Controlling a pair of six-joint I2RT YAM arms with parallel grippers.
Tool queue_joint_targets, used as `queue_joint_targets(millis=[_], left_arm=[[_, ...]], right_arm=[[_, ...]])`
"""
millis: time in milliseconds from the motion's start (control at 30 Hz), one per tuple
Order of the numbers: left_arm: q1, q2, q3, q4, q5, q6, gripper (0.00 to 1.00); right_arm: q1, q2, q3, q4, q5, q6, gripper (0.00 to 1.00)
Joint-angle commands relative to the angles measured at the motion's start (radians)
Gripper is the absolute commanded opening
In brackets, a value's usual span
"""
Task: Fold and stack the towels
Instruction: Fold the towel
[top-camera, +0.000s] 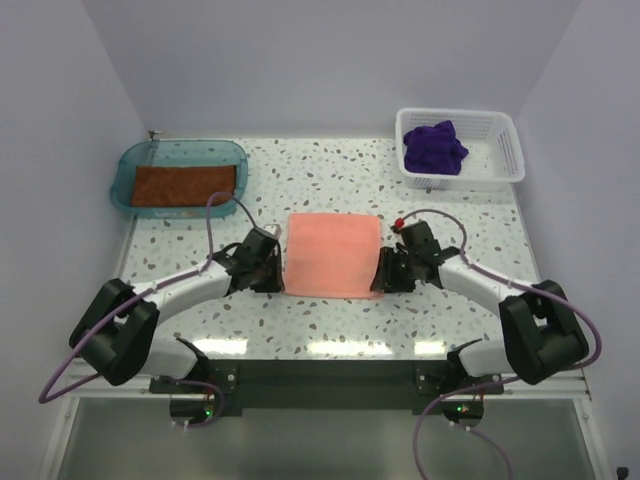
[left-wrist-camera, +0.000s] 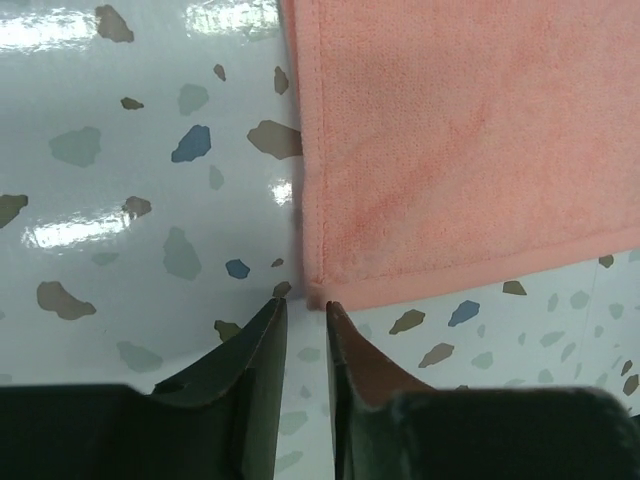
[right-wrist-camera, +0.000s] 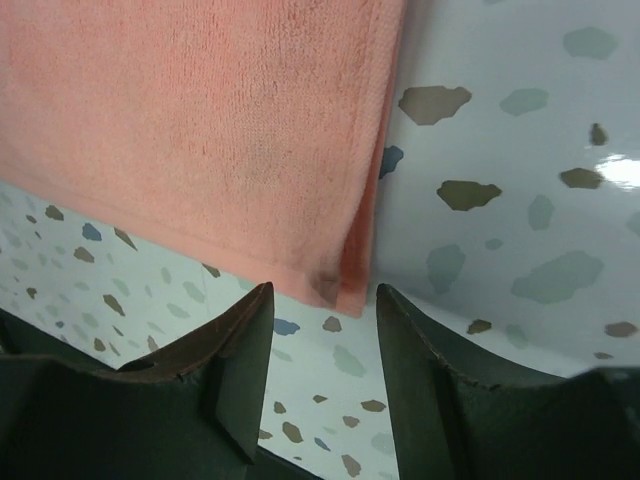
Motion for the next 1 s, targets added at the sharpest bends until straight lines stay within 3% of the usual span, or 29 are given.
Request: queue_joint_targets(millis=[0, 33, 133, 233, 333, 600, 967], left_arm=[[-0.005, -0.063, 0.007, -0.025, -0.049, -0.024, 0.29], [-0.005, -0.085, 0.007, -0.038, -0.053, -0.027, 0.41], [-0.005, -0.128, 0.020, -0.069, -0.083, -0.032, 0.60], [-0.005, -0.145, 0.060, -0.082, -0.066, -0.033, 0.72], [-0.011, -0.149, 0.096, -0.088, -0.029, -0.041, 0.76], [-0.029, -0.097, 0.146, -0.013, 0.020, -0.056, 0.66], [-0.031, 0.101, 0.255, 0.050, -0.058, -0.009, 0.53]], right_arm=[[0.000, -0.077, 0.080, -0.122, 0.110, -0.062, 0.50], [0.000, -0.090, 0.095, -0.137, 0.127, -0.072, 0.52], [0.002, -0.119, 0.158, -0.173, 0.177, -0.108, 0.55], [-0.001, -0.105, 0.218, -0.176, 0.228, -0.142, 0.55], [-0.001, -0.061, 0.278, -0.193, 0.224, -0.169, 0.54], [0.004, -0.021, 0.215, -0.131, 0.064, -0.142, 0.23], [0.016, 0.080, 0.086, -0.044, -0.004, -0.105, 0.21]])
